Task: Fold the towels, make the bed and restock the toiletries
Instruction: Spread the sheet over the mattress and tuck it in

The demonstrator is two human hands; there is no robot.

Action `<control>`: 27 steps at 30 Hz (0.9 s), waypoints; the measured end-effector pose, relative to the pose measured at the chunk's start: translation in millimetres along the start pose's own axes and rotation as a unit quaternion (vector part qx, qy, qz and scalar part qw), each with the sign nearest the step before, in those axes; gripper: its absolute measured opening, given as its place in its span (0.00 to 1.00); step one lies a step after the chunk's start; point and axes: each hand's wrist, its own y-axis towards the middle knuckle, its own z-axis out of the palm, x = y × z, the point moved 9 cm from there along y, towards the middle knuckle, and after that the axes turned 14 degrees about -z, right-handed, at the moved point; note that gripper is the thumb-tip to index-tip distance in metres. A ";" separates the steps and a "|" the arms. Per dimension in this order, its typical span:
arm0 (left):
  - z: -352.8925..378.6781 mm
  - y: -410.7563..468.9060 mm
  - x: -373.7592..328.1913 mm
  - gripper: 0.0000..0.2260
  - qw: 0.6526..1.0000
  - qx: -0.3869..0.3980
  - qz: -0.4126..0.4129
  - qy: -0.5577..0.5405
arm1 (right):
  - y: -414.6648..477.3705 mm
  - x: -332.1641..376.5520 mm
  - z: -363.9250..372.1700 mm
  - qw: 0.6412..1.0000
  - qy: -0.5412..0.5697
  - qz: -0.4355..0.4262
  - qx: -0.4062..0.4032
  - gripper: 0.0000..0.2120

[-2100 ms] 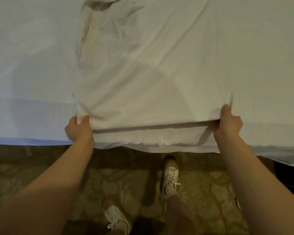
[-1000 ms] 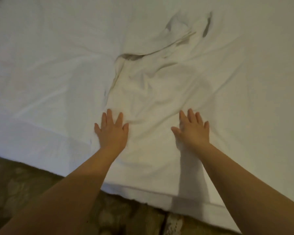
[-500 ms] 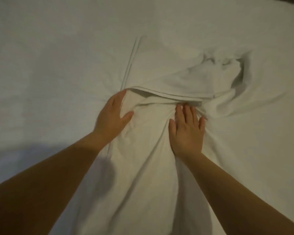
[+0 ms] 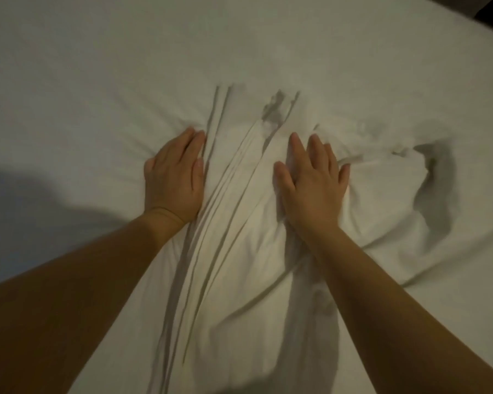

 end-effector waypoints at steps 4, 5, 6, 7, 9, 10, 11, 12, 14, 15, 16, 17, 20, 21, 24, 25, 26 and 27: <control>2.7 7.7 4.8 0.23 1.000 0.003 -0.010 -0.008 | 38.0 -16.2 -12.4 0.999 0.004 -0.032 0.018 0.30; 3.6 7.4 5.0 0.23 1.000 0.004 -0.011 -0.009 | 43.3 -23.3 -18.0 0.999 0.008 -0.029 0.018 0.31; 4.5 7.1 5.2 0.23 1.000 0.003 -0.011 -0.009 | 47.6 -30.5 -24.2 0.999 0.018 -0.022 0.014 0.32; 5.3 6.4 5.3 0.23 1.000 0.002 -0.009 -0.007 | 50.9 -36.1 -30.0 0.999 0.035 -0.013 0.007 0.31; 6.7 6.0 6.2 0.22 1.000 0.001 -0.010 -0.003 | 57.4 -40.3 -37.4 0.998 0.069 -0.005 -0.002 0.28; 6.8 6.3 7.1 0.22 1.000 0.000 -0.010 -0.001 | 61.1 -39.4 -37.4 0.997 0.078 -0.007 0.003 0.27; 7.0 6.3 7.4 0.22 1.000 -0.002 -0.011 0.001 | 64.7 -37.6 -36.1 0.997 0.080 -0.009 0.014 0.28; 7.4 6.3 7.9 0.22 1.000 -0.003 -0.010 0.003 | 68.5 -36.5 -34.0 0.996 0.079 -0.009 0.027 0.29; 9.0 6.1 8.4 0.22 1.000 -0.002 -0.010 0.006 | 75.8 -36.2 -30.6 0.995 0.090 -0.007 0.044 0.29; 9.7 6.0 9.0 0.22 1.000 -0.002 -0.009 0.007 | 79.4 -35.8 -30.0 0.993 0.107 -0.006 0.048 0.28; 10.0 5.8 9.6 0.22 1.000 -0.003 -0.008 0.008 | 82.3 -34.5 -29.6 0.990 0.129 -0.004 0.054 0.27; 9.9 5.7 10.2 0.21 1.000 -0.006 -0.006 0.009 | 85.2 -31.9 -27.7 0.987 0.146 -0.003 0.071 0.25; 9.4 5.7 9.2 0.21 1.000 -0.009 -0.002 0.013 | 94.8 -22.9 -21.5 0.976 0.176 -0.016 0.130 0.15; 9.5 5.4 8.8 0.21 1.000 -0.007 -0.003 0.014 | 96.3 -18.9 -21.3 0.969 0.204 -0.018 0.141 0.11; 10.4 4.7 9.6 0.21 1.000 -0.005 -0.003 0.018 | 105.7 -10.6 -30.9 0.956 0.269 -0.046 0.107 0.06; 10.8 4.9 10.2 0.21 1.000 -0.004 -0.003 0.019 | 109.0 -4.3 -36.3 0.953 0.284 -0.063 0.081 0.05; 10.8 5.3 10.6 0.21 1.000 -0.006 -0.001 0.019 | 112.5 4.7 -41.2 0.948 0.302 -0.086 0.055 0.04; 10.2 5.7 10.7 0.21 1.000 -0.011 0.002 0.019 | 115.8 17.5 -44.8 0.941 0.316 -0.114 0.036 0.03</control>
